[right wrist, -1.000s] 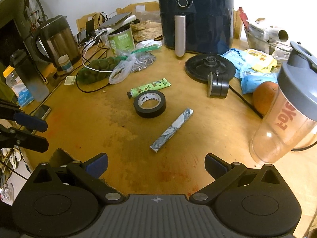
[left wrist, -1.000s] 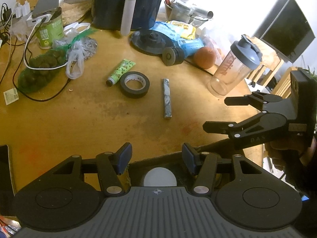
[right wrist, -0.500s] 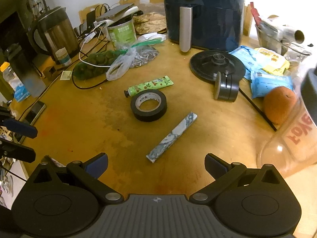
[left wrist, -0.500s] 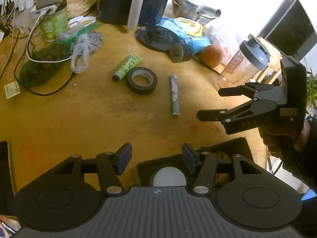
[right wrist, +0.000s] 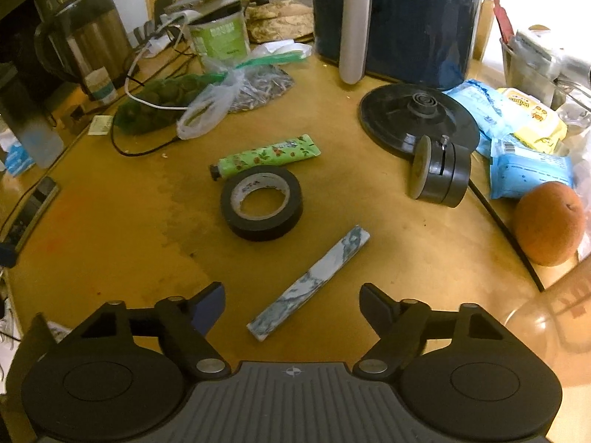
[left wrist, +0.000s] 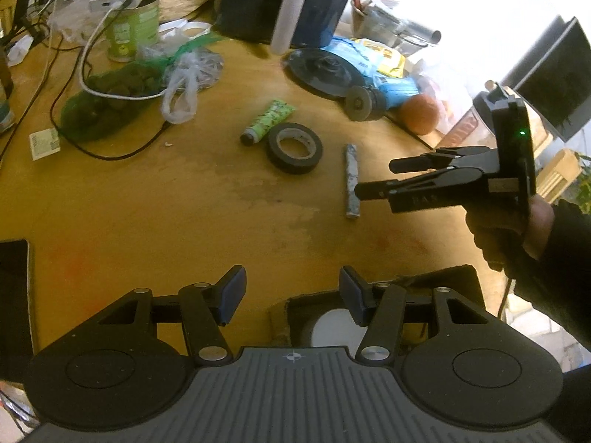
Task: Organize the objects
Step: 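Move the right gripper from the box toward the marble-patterned stick, then close the right gripper on the marble-patterned stick, then lift the marble-patterned stick off the table with the right gripper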
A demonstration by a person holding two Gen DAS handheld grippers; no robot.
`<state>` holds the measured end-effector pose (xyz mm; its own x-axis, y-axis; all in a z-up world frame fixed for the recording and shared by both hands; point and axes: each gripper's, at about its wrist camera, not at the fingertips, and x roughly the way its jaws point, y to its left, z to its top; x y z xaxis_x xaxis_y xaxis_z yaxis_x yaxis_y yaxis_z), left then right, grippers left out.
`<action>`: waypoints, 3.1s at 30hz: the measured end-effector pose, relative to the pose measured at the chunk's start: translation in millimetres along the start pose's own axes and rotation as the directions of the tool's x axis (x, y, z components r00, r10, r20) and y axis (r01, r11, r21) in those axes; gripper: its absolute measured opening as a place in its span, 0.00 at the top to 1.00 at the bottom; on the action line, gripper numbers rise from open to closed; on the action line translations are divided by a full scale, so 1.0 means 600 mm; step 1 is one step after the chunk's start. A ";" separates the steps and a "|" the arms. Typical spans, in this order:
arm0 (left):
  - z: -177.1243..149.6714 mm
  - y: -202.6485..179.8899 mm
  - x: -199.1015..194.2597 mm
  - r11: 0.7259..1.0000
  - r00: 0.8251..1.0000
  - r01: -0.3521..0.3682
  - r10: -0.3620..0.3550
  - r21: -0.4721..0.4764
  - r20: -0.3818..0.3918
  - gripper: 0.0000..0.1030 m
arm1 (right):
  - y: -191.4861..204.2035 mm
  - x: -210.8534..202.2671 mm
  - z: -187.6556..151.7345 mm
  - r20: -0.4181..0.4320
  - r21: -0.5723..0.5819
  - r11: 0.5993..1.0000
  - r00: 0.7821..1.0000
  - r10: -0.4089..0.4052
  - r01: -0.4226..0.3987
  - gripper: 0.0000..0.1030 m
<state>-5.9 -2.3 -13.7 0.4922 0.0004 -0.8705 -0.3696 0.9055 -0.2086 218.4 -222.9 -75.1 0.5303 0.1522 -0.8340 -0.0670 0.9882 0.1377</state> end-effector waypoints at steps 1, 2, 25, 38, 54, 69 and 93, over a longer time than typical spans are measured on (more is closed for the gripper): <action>-0.001 0.003 -0.001 1.000 1.000 -0.003 0.003 -0.006 0.001 0.47 | -0.002 0.005 0.003 -0.004 0.001 1.000 1.000 -0.005 0.005 0.26; -0.001 0.005 -0.002 1.000 1.000 -0.006 0.006 -0.012 0.001 0.47 | -0.004 0.011 0.006 -0.009 0.001 1.000 1.000 -0.011 0.011 0.28; -0.001 0.023 -0.014 0.998 0.999 -0.037 0.038 -0.056 0.014 0.47 | -0.001 0.073 0.016 -0.038 -0.034 0.995 0.995 -0.096 0.094 0.83; 0.001 0.018 -0.016 0.999 0.999 -0.036 0.036 -0.020 0.019 0.47 | -0.007 0.049 0.008 -0.017 -0.002 0.997 0.997 -0.076 0.076 0.84; 0.021 -0.001 -0.015 0.998 0.998 -0.038 0.036 0.046 0.042 0.47 | -0.017 -0.032 -0.011 0.052 0.045 0.997 0.996 -0.067 0.065 0.84; 0.059 -0.028 0.003 0.991 0.998 -0.029 0.020 0.132 0.068 0.47 | -0.032 -0.102 -0.056 0.098 0.152 0.986 0.991 -0.089 0.074 0.84; 0.136 -0.060 0.074 0.972 0.996 -0.025 0.005 0.232 0.086 0.47 | -0.066 -0.155 -0.106 0.121 0.298 0.949 0.982 -0.147 0.105 0.84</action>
<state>93.9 0.0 -8.6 0.5560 0.0411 -0.8302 -0.1887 0.9789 -0.0779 117.7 -275.2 -36.9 0.6326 0.0026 -0.7745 0.2437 0.9485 0.2022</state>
